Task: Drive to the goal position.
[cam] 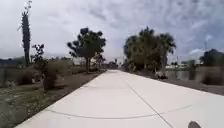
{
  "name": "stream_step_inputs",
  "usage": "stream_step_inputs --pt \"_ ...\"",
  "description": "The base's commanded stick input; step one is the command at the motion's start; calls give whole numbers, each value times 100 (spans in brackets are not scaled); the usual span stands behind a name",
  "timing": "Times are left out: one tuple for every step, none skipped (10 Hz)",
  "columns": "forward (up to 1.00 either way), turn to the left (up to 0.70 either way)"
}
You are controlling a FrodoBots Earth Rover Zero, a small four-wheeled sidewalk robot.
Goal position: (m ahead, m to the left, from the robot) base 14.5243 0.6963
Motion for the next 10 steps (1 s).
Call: stream_step_inputs --pt "100 0" --pt "100 0" --pt "100 0" --pt "100 0" --pt "100 0" --pt "100 0" --pt "100 0" --pt "100 0" --pt "100 0" --pt "100 0"
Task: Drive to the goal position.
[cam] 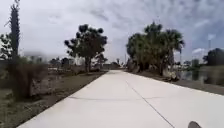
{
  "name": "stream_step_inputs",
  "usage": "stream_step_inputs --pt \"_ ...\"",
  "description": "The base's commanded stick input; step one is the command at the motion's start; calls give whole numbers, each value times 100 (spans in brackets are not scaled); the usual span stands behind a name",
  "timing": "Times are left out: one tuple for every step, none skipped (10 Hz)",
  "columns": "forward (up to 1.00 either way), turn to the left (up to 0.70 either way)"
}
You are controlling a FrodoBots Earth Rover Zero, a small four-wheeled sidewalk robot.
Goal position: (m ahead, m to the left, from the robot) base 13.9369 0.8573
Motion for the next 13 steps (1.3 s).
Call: stream_step_inputs --pt "100 0" --pt "100 0" --pt "100 0" --pt "100 -19" --pt "100 -38" --pt "100 -40" --pt "100 0" --pt "100 0" --pt "100 0" --pt "100 0" --pt "100 0" --pt "100 0" --pt "100 0"
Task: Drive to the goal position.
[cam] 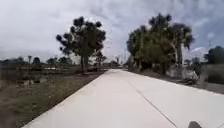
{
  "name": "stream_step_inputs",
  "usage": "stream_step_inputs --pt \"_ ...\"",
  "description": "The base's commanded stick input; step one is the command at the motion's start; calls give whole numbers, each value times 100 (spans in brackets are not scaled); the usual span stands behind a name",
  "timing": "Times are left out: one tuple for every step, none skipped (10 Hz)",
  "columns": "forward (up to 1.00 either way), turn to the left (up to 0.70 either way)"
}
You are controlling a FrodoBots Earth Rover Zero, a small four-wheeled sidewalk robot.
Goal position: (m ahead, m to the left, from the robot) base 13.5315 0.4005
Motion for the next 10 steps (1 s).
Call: stream_step_inputs --pt "100 0" --pt "100 0" --pt "100 0" --pt "100 0" --pt "100 0" --pt "100 0" --pt "100 -40" --pt "100 -31" --pt "100 -13" --pt "100 -5"
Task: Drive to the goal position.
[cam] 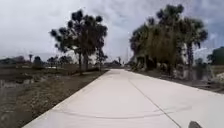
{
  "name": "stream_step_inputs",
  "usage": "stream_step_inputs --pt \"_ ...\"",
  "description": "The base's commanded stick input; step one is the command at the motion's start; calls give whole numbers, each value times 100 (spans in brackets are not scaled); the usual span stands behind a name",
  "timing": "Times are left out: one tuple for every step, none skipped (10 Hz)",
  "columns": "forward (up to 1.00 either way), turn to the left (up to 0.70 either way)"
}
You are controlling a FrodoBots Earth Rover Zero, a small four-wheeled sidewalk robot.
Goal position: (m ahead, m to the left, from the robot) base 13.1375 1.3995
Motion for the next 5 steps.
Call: stream_step_inputs --pt "100 0" --pt "100 0" --pt "100 0" --pt "100 0" --pt "100 0"
